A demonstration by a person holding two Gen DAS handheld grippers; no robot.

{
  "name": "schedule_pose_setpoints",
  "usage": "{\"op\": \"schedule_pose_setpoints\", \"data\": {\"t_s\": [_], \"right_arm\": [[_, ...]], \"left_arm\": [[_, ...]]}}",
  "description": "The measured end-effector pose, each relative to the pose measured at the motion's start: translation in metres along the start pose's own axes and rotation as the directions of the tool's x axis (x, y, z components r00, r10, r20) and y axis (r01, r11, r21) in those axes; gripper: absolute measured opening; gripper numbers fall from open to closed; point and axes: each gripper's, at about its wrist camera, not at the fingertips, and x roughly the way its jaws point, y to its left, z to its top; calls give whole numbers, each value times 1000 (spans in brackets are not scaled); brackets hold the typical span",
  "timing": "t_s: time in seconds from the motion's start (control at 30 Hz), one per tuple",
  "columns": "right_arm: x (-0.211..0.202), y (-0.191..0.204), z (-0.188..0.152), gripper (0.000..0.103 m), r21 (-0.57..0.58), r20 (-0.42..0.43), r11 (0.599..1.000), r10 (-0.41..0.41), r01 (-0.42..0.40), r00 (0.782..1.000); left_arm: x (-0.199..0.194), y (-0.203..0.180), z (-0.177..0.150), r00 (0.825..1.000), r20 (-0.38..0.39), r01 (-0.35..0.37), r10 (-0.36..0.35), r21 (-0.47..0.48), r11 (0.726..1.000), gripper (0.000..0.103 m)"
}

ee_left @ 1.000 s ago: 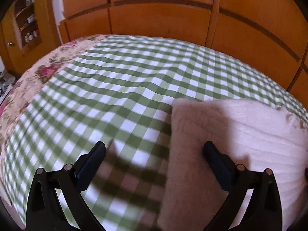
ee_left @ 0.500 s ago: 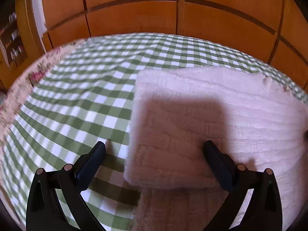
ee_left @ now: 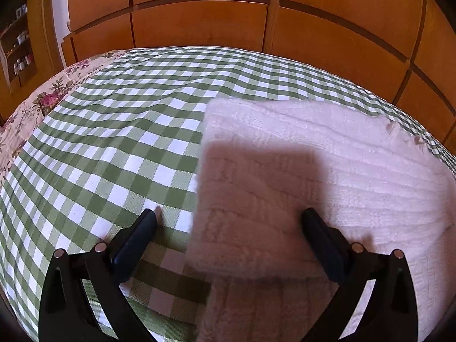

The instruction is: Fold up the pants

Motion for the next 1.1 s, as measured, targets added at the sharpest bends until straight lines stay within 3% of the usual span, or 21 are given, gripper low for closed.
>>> {"op": "schedule_pose_setpoints", "data": {"t_s": [0.27,0.53,0.67,0.73,0.77,0.9,1.1], "right_arm": [[-29,-118,14,55,275,36,947,-186,169,982],[-23,-170,31,55,400,20,904,-175,152,984],[-11,-173,43,23,380,-10,911,-168,159,986],[-9,-170,47,14,358,-28,919,-167,165,986],[-9,-169,49,8,363,-30,918,-160,160,987],[-22,-162,54,8,447,4,893,-46,39,999],[-33,-123,56,8,478,45,870,116,-123,992]], "left_arm": [[-1,-1,-1,1000,-1,-13,13,7,1000,101],[-19,0,-3,1000,4,-6,6,-30,1000,101],[-41,-5,-18,991,46,130,-126,-92,987,101],[-47,-15,-23,988,61,146,-142,-60,988,101],[-49,-23,-26,987,69,149,-147,-23,989,101],[-39,-41,-34,991,32,127,-130,78,989,101],[-38,-36,-36,986,25,162,-163,50,986,101]]}}
